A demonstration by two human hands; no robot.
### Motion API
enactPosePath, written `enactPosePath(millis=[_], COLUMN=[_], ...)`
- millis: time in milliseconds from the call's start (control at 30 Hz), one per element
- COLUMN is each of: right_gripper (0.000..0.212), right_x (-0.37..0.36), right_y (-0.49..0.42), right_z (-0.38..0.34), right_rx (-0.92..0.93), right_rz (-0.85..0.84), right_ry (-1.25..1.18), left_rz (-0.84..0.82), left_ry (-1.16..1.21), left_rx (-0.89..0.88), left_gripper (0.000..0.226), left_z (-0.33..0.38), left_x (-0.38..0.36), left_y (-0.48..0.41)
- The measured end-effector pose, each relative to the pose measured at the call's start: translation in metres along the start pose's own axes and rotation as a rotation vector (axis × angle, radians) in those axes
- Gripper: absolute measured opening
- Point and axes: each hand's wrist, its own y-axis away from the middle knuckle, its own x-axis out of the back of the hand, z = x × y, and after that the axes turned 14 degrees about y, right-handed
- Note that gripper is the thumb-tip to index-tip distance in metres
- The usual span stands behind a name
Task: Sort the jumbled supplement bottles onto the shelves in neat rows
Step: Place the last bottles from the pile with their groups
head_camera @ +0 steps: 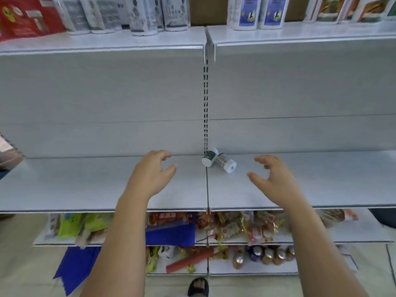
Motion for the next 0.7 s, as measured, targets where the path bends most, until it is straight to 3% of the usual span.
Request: enactPosePath(millis=[167, 433, 533, 700], right_gripper=[0.053, 0.071, 0.074, 0.052], right_x=[-0.07, -0.168, -0.196, -0.216], right_y=[-0.052, -0.156, -0.177, -0.174], right_z=[0.019, 0.051, 0.055, 0.054], right_rx=[-0.116, -0.255, -0.265, -0.3], right_rz=[-0.08, -0.158, -0.197, -0.113], right_ry=[-0.033, -0.177, -0.153, -0.178], left_rz=[-0.147, -0.21, -0.236, -0.211], left_ry=[0.106, 0.207, 0.255, 0.309], left_rx=[0.114, 0.225, 0.261, 0.302], left_gripper=[0.041, 0.052, 0.035, 0.039], left_z=[-0.024, -0.066, -0.07, -0.076], left_x=[-0.062, -0.169, -0.198, -0.219], left_y=[-0.077, -0.182, -0.201, -0.207])
